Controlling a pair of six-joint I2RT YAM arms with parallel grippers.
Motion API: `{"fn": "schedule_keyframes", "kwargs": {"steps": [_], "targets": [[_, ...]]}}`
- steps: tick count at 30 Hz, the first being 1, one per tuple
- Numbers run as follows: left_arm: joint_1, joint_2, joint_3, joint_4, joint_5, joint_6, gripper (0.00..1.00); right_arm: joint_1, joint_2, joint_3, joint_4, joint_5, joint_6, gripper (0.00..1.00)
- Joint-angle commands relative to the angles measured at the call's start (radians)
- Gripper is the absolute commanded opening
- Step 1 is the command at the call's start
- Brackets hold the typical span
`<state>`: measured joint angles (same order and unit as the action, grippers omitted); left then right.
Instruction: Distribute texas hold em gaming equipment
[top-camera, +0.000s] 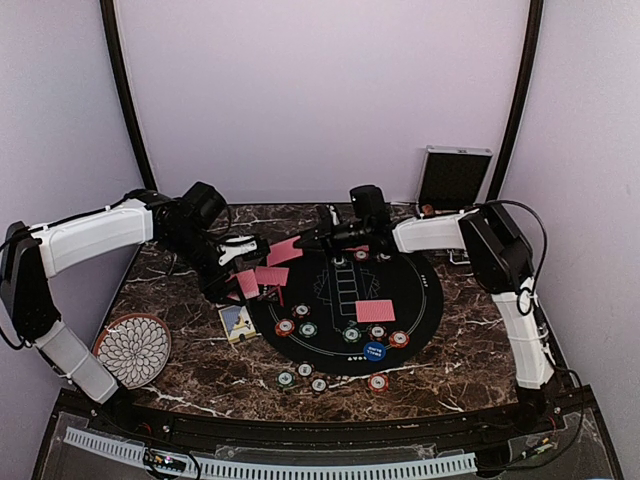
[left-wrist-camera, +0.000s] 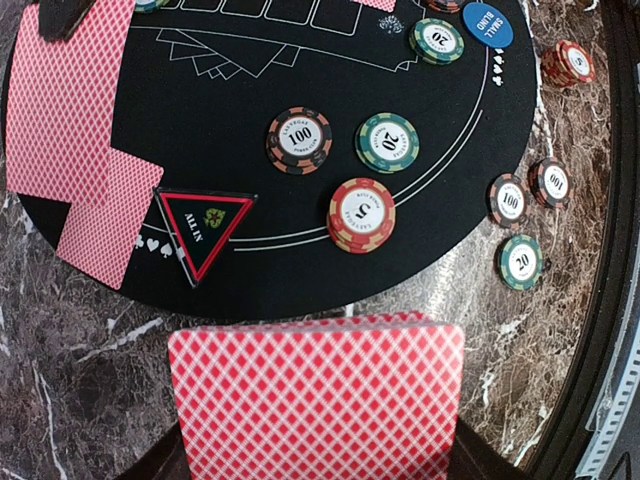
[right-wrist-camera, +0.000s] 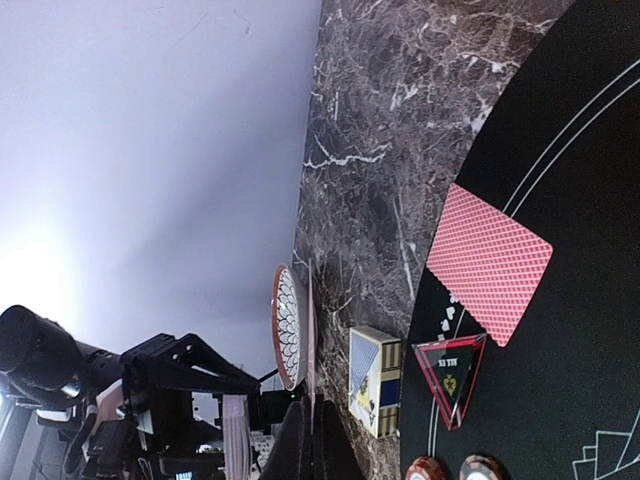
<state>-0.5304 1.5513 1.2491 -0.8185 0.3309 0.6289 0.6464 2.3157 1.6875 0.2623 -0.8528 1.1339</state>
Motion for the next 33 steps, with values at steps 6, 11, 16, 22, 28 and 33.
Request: {"fn": "schedule_keyframes", "kwargs": {"steps": [6,11,16,22,28,33], "targets": [[0.0,-0.04,-0.008,-0.027,0.022,0.011,0.0,0.037,0.175,0.221,-0.094,0.119,-0.039,0.0],[0.0,-0.041,-0.012,-0.027,0.024,0.013,0.0,0.056,0.273,0.357,-0.152,0.162,-0.05,0.0],[0.0,-0.039,-0.014,-0.024,0.03,0.015,0.0,0.067,0.334,0.436,-0.216,0.207,-0.078,0.0],[0.0,-0.038,-0.022,-0.023,0.031,0.018,0.0,0.068,0.327,0.445,-0.311,0.27,-0.16,0.17],[0.0,-0.037,-0.024,-0.024,0.032,0.018,0.0,0.067,0.277,0.425,-0.379,0.317,-0.234,0.56],[0.0,-0.039,-0.024,-0.027,0.024,0.02,0.0,0.063,0.189,0.374,-0.409,0.372,-0.303,0.95]]}}
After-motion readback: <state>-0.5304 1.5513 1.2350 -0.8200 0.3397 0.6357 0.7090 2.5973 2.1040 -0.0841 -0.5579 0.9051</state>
